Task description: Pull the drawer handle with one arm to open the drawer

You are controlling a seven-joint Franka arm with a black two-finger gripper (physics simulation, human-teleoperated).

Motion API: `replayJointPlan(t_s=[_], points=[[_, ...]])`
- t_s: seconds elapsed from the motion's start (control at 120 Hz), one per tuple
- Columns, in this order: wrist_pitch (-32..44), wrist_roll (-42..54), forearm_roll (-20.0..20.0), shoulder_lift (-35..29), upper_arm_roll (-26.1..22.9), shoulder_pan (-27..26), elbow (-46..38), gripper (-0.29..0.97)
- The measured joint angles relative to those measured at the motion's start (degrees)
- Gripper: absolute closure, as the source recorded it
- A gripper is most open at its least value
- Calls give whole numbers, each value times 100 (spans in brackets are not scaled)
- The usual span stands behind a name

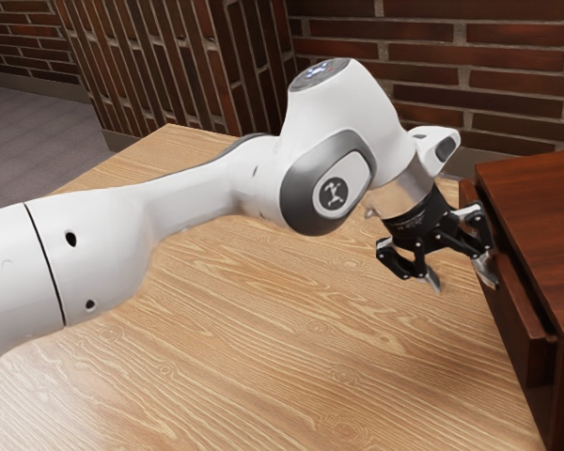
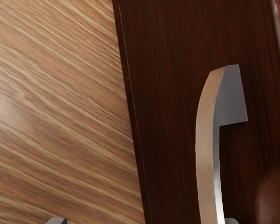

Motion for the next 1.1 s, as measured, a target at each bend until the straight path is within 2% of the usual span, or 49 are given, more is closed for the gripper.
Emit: replayJointPlan(t_s=[0.425,1.1], points=[[-551,-337,58,-140,222,-31,-42,31],[-1091,-795,155,-910,480,-32,-609,31]])
